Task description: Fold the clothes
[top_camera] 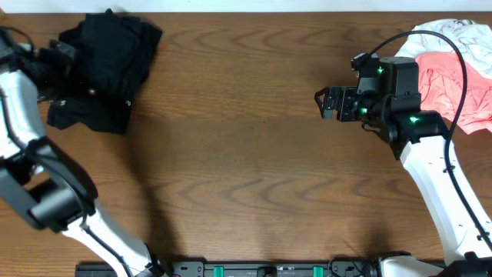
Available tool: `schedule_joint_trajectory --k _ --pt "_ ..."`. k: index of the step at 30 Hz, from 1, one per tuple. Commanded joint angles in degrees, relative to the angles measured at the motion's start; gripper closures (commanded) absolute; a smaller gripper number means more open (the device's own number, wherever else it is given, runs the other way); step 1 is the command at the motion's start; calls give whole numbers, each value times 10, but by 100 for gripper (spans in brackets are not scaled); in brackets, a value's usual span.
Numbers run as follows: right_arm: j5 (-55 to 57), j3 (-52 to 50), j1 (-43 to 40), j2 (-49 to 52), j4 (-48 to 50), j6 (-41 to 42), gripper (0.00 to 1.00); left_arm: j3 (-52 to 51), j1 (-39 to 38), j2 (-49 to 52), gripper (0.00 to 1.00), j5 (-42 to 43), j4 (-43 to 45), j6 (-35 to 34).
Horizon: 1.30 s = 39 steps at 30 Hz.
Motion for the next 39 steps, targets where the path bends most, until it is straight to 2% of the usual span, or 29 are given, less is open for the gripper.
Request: schedule_joint_trajectory --k 1,3,10,15,20,26,31,34,39 --pt "-11 3 8 -1 -3 6 1 7 19 -97 2 -115 -38 52" --pt "-9 3 7 -2 -8 6 1 7 21 -133 2 -151 -76 91" --pt "50 47 0 -16 -98 2 1 7 -26 -240 2 -145 -171 245" --pt "69 107 0 -46 -188 -32 1 -2 -106 -317 2 -123 -184 271" --pt "72 112 0 -107 -219 -37 1 -73 -230 -380 2 -121 -180 282" --pt "84 78 1 -203 -279 -37 1 -272 -383 -462 2 -120 -87 270" --pt "84 -68 1 -315 -252 -37 1 -447 -490 -521 2 -120 46 242" --pt "81 -144 1 -376 -230 -37 1 -506 -532 -532 2 -120 99 242" --pt "80 -177 1 -415 -225 -37 1 -532 -564 -528 2 -120 119 242"
